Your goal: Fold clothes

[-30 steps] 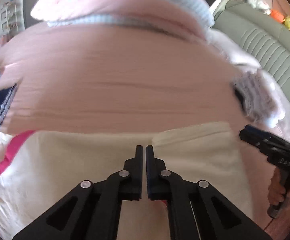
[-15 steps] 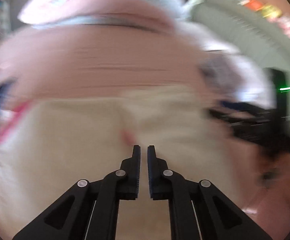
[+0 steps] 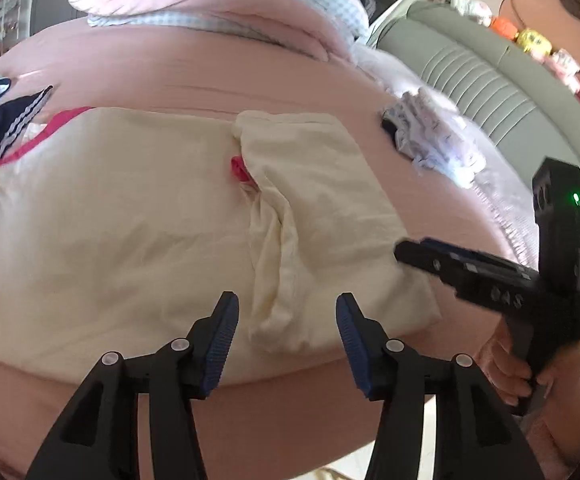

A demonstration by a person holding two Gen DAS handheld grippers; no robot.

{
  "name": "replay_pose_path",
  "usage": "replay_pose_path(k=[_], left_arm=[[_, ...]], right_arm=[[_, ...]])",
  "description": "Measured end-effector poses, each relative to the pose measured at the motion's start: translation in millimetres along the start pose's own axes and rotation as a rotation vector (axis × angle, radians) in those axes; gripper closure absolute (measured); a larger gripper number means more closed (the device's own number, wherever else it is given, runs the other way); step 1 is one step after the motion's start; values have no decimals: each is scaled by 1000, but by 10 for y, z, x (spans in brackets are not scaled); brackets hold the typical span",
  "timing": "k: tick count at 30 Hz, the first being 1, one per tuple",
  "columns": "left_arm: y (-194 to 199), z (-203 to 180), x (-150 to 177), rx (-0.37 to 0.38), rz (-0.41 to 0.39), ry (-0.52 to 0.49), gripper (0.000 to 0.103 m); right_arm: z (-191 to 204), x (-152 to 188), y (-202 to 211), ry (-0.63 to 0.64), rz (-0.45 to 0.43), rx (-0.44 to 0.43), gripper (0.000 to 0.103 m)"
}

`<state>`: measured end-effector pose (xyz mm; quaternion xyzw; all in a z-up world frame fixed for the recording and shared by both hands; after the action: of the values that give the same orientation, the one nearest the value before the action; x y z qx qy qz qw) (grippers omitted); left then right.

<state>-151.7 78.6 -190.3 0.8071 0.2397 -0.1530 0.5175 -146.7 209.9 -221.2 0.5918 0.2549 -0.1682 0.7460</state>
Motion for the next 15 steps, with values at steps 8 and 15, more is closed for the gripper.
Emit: replay_pose_path(k=[8,15], left_arm=[[-40,50,-13,-51,27,-2,96],[-57,387,106,-64,78,144,93]], right_arm=[[32,6,-131,-10,31,-4,46],[-47,5,-228,-6,62,28,46]])
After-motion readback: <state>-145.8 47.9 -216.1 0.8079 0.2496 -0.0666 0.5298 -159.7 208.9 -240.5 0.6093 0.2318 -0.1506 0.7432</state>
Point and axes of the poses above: each gripper's, at about its wrist camera, not at the fingertips, and y roughly against the way its jaws point, z to its left, x to its underside, the point moved 6 cm from there along -y, roughly the way its jaws point, and after that the axes turned 8 degrees about y, right-handed, at the moved point
